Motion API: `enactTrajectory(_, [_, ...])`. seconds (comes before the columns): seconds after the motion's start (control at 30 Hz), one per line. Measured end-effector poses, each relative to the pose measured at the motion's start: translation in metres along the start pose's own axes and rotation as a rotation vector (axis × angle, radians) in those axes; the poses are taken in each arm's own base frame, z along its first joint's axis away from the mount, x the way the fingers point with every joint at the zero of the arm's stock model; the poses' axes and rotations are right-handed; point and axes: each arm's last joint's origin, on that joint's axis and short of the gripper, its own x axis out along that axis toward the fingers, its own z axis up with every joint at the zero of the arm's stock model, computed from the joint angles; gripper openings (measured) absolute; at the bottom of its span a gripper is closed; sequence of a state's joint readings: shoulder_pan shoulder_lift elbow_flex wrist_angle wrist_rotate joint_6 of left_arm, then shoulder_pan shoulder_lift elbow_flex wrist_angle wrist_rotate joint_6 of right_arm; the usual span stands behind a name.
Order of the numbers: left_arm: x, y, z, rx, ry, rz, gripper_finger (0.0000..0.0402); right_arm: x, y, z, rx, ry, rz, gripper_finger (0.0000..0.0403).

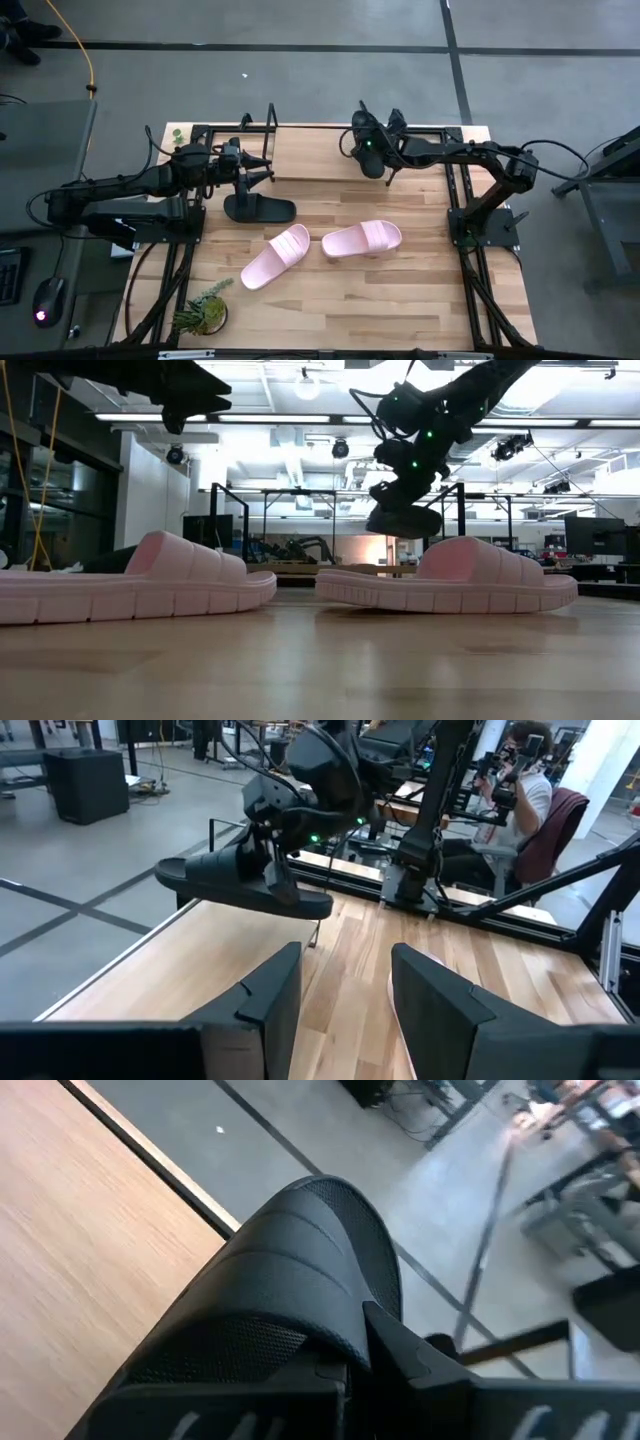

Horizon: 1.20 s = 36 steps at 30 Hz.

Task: Pick and place slides into the shelf
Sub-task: Put the bottom black slide on the shelf

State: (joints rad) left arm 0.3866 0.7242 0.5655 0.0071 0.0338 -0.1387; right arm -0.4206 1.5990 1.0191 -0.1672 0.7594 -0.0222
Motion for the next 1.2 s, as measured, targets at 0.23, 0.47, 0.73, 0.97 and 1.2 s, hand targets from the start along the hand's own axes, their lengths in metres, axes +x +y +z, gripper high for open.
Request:
enactTrajectory(0.23, [0.000,0.000,0.000,-0.001,0.001,0.000,0.0143,-0.005,0.005,-0.008,-0.015,0.058,-0.015,0.0000])
enactTrajectory(0.47, [0.000,0.000,0.000,-0.001,0.002,-0.005,0.0143,-0.002,0.006,-0.010,-0.019,0.064,-0.041,0.0000])
enactTrajectory(0.73, [0.000,0.000,0.000,-0.001,0.003,-0.008,0.0143,0.013,0.015,-0.018,-0.053,0.107,-0.069,0.0000])
enactTrajectory(0.97, [0.000,0.000,0.000,-0.001,0.003,-0.008,0.0143,0.016,0.011,-0.019,-0.043,0.111,-0.084,0.0000])
enactTrajectory(1.2, [0.000,0.000,0.000,-0.001,0.003,-0.008,0.0143,0.017,0.011,-0.019,-0.065,0.114,-0.074,0.0000])
